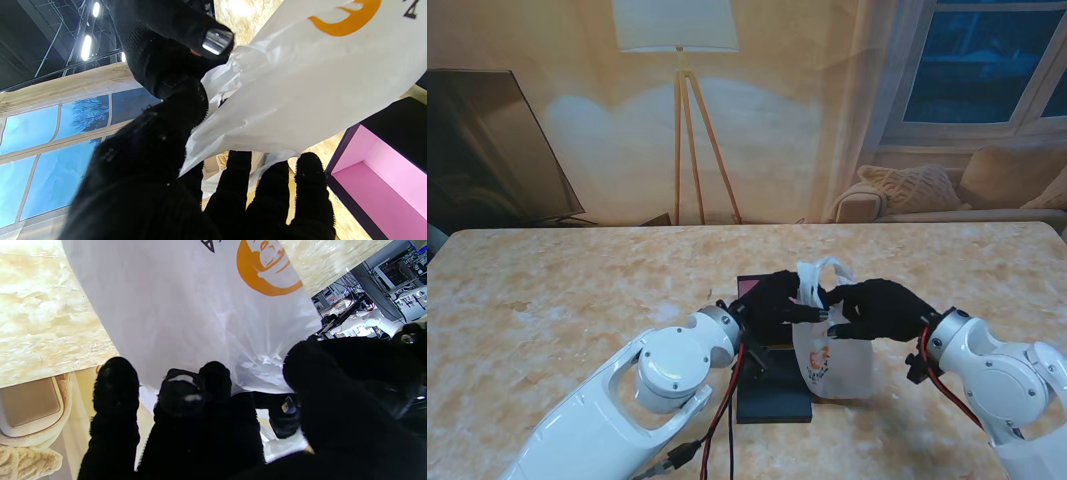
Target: Pack mini donuts into a plastic bag, tie the opening and put the bag into the gift box
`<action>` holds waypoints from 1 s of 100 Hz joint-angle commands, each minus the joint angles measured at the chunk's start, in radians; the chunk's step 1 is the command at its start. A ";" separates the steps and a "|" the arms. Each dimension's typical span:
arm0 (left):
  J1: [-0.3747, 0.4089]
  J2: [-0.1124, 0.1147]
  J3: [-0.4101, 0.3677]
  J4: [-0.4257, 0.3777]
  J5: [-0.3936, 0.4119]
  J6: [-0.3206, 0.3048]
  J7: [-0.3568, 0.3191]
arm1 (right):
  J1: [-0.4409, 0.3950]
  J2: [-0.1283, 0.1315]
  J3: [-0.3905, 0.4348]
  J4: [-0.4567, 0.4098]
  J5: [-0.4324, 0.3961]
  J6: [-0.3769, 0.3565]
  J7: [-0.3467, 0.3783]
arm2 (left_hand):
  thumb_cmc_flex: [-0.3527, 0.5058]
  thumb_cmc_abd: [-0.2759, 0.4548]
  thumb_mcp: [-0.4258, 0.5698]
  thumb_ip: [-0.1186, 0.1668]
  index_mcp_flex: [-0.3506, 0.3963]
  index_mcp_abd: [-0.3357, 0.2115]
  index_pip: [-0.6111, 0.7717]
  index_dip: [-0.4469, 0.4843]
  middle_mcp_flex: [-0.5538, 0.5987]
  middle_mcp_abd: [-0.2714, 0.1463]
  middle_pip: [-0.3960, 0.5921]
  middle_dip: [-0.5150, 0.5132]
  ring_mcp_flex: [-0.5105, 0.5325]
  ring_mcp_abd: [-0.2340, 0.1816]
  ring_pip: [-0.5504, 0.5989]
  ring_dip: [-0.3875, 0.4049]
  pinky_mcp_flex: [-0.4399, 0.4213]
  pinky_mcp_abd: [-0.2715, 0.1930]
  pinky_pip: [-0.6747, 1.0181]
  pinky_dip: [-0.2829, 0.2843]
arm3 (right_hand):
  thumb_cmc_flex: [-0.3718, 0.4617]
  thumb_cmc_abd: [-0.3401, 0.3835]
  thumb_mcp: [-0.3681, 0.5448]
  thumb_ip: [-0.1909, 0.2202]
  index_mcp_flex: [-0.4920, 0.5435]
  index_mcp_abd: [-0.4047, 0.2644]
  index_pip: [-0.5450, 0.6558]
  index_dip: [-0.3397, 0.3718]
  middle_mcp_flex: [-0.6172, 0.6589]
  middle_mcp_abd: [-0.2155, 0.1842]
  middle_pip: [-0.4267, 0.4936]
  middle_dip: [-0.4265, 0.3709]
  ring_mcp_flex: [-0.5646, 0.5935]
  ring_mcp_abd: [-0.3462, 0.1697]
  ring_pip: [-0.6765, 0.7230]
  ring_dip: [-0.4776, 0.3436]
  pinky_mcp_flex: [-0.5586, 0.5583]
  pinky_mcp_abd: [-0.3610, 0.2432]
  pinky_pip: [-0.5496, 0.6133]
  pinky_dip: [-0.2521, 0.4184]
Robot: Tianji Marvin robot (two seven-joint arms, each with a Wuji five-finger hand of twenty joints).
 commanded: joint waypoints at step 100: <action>-0.057 0.070 -0.065 0.071 -0.189 -0.108 -0.347 | 0.069 -0.031 -0.105 0.062 0.078 0.100 -0.076 | -0.042 0.446 -0.213 0.139 -0.170 0.168 -0.836 -0.213 0.025 0.046 -0.167 -0.103 -0.008 0.032 -0.148 -0.145 0.026 -0.007 -0.205 -0.105 | 0.423 0.187 -0.165 -0.100 0.155 -0.186 0.528 0.230 0.094 -0.009 -0.026 0.036 0.057 0.087 -0.021 -0.003 -0.040 0.060 -0.016 0.019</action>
